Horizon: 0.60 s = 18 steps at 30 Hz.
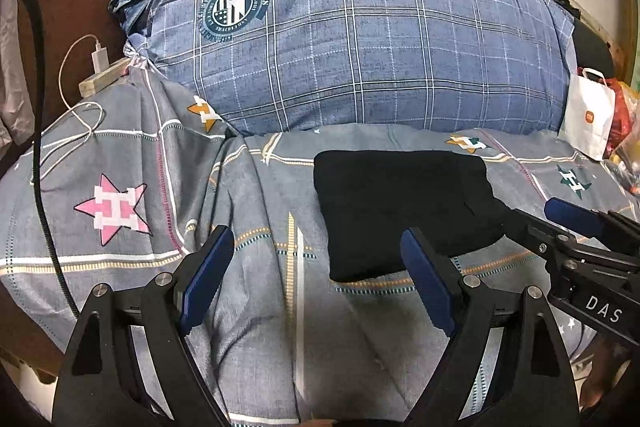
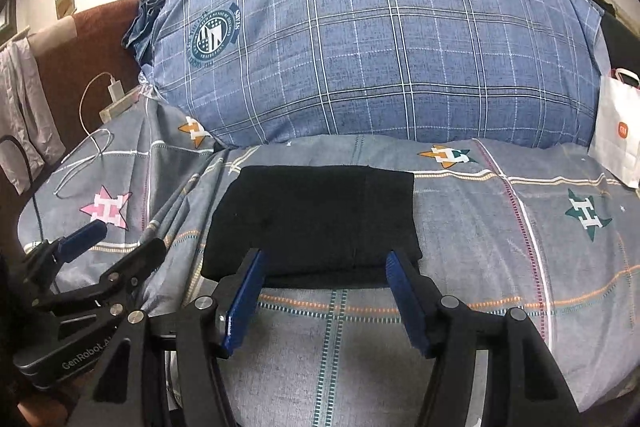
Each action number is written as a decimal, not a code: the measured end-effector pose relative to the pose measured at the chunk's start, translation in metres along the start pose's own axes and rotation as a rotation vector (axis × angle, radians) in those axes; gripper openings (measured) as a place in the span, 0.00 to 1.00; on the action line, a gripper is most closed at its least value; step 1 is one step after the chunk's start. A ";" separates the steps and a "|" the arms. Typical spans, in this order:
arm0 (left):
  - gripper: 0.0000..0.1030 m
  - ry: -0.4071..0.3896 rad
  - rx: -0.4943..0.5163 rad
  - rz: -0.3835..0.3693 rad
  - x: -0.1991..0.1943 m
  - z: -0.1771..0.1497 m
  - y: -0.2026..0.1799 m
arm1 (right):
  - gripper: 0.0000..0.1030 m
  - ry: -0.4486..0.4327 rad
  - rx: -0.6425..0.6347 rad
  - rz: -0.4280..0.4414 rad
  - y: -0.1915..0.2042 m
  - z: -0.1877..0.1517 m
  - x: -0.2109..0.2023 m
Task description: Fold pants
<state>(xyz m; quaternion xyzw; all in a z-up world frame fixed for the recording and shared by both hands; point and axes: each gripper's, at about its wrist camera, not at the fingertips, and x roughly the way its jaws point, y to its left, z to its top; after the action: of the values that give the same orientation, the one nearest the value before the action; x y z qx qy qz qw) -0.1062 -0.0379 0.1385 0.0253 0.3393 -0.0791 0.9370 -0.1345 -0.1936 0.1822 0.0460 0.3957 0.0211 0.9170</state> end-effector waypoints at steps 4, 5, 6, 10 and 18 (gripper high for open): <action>0.83 -0.006 0.005 0.002 -0.001 0.000 -0.001 | 0.59 -0.007 0.000 0.004 0.000 0.000 -0.002; 0.83 -0.005 0.005 0.002 -0.002 0.000 -0.001 | 0.59 -0.008 0.000 0.003 0.001 0.000 -0.003; 0.83 -0.003 0.003 -0.002 -0.001 0.000 0.000 | 0.59 -0.006 0.000 0.004 0.000 0.000 -0.002; 0.83 -0.005 -0.010 -0.006 -0.002 -0.002 0.001 | 0.59 0.003 -0.005 0.007 0.001 -0.001 0.001; 0.83 0.002 0.000 -0.007 0.000 -0.005 0.000 | 0.59 0.007 -0.017 -0.001 0.006 -0.004 0.002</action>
<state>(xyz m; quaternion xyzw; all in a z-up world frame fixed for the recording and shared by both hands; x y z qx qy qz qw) -0.1089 -0.0377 0.1347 0.0243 0.3404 -0.0826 0.9363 -0.1363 -0.1868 0.1784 0.0380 0.3986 0.0239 0.9160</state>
